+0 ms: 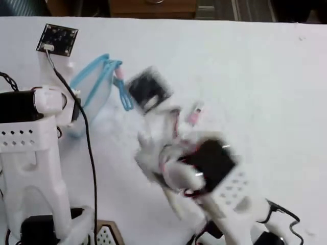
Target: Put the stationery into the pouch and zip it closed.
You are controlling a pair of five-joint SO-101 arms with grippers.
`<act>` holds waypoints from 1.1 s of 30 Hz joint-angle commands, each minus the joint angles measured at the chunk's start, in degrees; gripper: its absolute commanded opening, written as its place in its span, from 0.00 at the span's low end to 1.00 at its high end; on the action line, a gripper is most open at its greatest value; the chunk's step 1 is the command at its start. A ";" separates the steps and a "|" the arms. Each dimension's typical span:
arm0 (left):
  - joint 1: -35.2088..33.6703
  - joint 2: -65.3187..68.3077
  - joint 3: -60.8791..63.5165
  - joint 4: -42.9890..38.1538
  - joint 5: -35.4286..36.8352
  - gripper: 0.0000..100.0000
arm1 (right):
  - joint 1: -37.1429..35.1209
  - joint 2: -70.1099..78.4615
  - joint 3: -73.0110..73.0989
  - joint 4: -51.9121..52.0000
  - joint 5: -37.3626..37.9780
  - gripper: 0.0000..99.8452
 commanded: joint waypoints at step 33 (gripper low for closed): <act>-0.48 -0.22 -0.62 0.09 0.26 0.02 | 8.31 4.26 7.12 -94.02 7.65 0.02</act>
